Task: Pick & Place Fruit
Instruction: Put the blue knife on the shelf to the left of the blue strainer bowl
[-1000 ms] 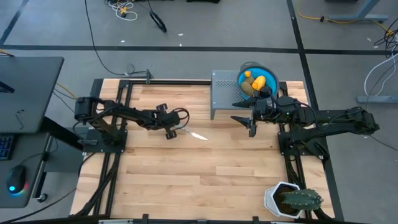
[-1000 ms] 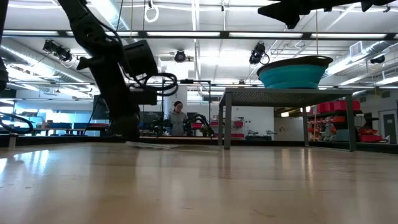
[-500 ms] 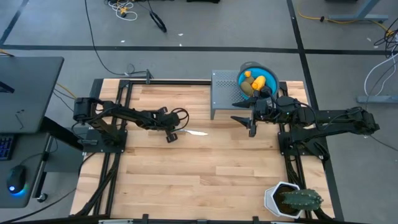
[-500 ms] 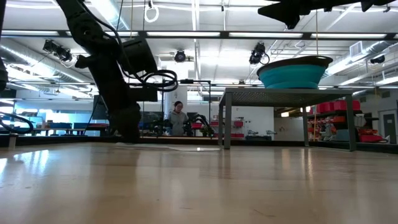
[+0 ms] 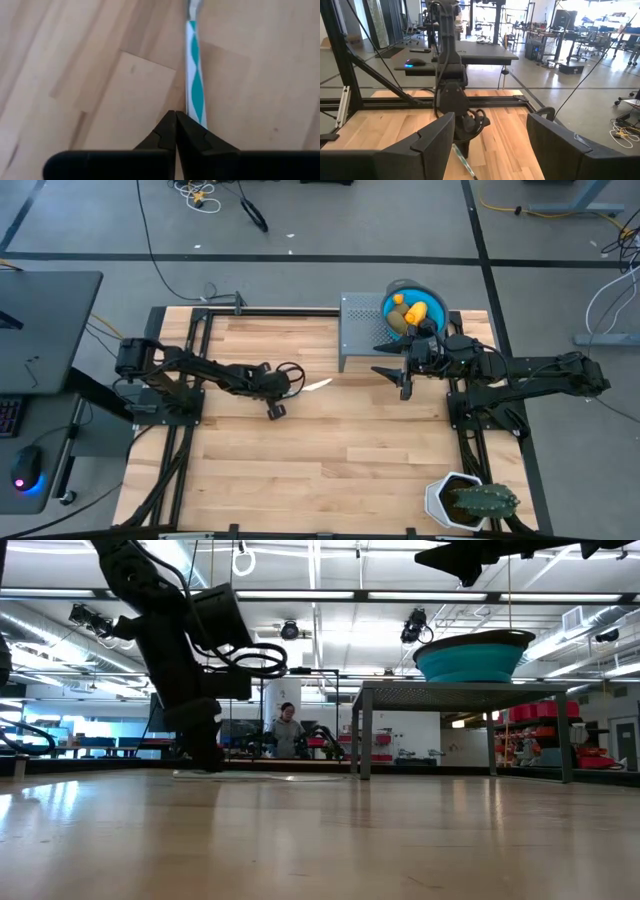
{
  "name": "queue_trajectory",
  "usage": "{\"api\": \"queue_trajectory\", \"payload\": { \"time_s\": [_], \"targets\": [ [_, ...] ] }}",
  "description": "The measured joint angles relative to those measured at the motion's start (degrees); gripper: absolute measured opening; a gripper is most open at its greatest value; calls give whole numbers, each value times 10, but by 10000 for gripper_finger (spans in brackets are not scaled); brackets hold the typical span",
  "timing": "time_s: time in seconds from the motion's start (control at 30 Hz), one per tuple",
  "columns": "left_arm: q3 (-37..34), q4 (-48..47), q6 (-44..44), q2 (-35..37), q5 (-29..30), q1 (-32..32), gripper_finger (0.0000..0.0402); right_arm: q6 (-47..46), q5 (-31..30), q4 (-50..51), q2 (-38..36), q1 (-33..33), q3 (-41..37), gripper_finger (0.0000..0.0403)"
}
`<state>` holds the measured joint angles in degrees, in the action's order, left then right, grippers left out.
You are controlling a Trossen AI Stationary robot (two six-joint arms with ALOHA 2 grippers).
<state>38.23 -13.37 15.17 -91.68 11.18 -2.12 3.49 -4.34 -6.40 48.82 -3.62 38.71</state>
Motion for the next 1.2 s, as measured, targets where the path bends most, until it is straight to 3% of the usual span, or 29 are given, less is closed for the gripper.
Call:
{"api": "queue_trajectory", "payload": {
  "time_s": [0.3, 0.53, 0.67, 0.83, 1.03, 1.2],
  "targets": [
    [68, -92, 41, -4, -51, 21, 23, 0, 0, 1, 0, 0, 0, 259],
    [83, -29, 11, -4, 8, 19, 33, -3, 0, -2, 0, 0, 0, 259],
    [83, 36, 105, -3, 16, 19, 39, -10, 0, 1, 0, 0, 0, 259],
    [84, 25, 200, -3, 14, 33, 80, -6, 0, 2, 0, 0, 0, 259],
    [84, 38, 232, -2, 102, 81, 155, -5, 0, 2, 0, 0, 0, 259],
    [84, 54, 250, -10, 218, 138, 180, -9, 0, 2, 0, 0, 0, 259]
  ]
}}
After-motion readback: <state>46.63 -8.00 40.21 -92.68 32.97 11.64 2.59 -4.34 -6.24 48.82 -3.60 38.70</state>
